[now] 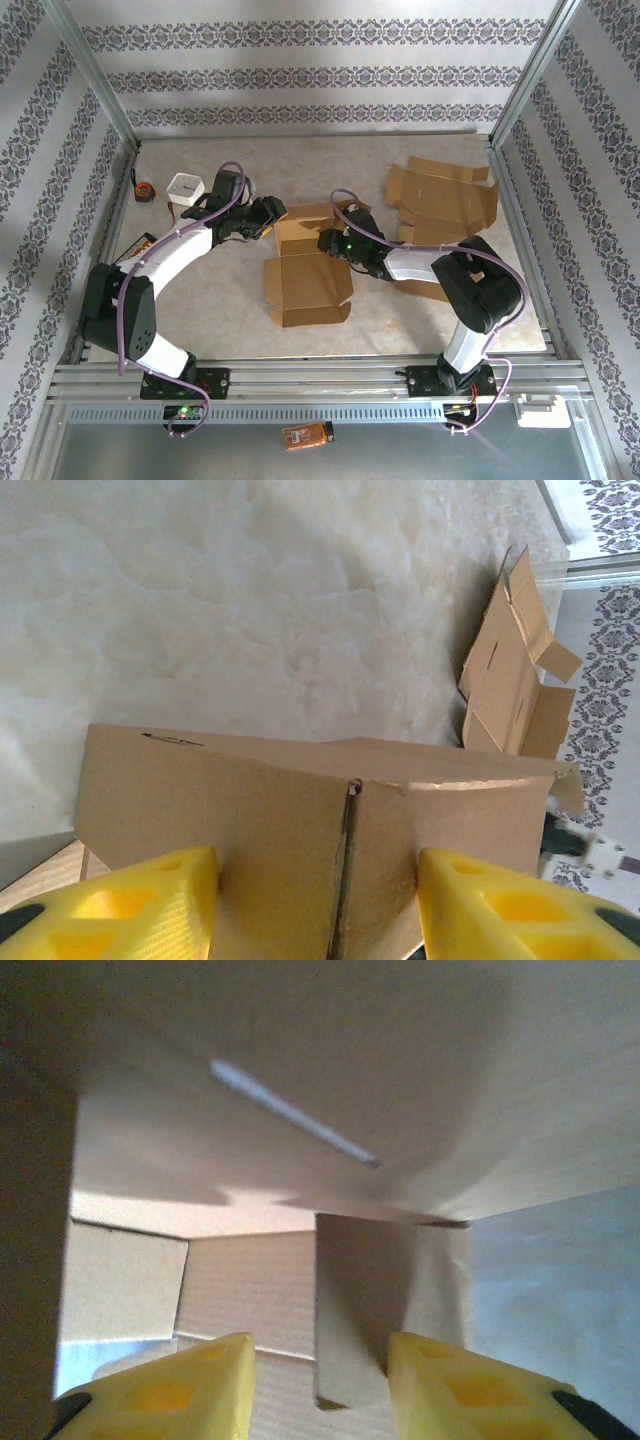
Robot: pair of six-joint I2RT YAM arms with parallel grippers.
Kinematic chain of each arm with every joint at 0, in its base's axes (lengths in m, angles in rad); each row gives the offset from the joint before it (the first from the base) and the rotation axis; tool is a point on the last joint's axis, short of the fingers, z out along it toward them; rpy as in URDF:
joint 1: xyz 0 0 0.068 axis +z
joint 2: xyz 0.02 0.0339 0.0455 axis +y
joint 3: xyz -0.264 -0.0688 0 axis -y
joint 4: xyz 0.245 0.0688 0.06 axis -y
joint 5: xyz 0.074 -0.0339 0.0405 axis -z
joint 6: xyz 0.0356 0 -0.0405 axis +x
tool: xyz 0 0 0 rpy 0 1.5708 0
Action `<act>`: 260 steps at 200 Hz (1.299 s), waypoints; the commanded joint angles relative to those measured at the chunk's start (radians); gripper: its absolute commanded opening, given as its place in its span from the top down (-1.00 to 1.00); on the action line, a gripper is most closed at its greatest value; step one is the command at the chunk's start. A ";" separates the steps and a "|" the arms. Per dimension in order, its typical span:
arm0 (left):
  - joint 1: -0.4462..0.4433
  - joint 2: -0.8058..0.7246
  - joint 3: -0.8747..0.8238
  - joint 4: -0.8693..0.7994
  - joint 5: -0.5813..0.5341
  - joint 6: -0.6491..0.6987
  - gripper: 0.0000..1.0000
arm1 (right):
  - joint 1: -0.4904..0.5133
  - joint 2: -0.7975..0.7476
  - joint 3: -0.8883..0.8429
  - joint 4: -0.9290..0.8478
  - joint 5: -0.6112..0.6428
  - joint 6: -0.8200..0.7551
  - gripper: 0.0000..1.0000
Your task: Fold the paper box
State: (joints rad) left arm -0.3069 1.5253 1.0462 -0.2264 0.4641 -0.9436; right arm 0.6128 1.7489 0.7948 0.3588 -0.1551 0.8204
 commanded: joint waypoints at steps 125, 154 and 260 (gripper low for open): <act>-0.028 -0.031 0.012 -0.051 -0.058 0.037 -0.07 | -0.015 -0.623 -0.224 -0.273 0.267 -0.269 -0.48; -0.035 -0.027 0.018 -0.047 -0.054 0.034 -0.07 | -0.123 -0.579 -0.205 -0.244 0.232 -0.346 -0.61; -0.038 -0.031 0.013 -0.056 -0.070 0.041 -0.08 | -0.119 -0.245 -0.079 -0.158 0.149 -0.442 0.31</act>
State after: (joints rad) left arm -0.3283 1.5154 1.0462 -0.2321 0.4149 -0.9226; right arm 0.4644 1.4990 0.6807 0.1650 -0.0235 0.4175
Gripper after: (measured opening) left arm 0.541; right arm 0.372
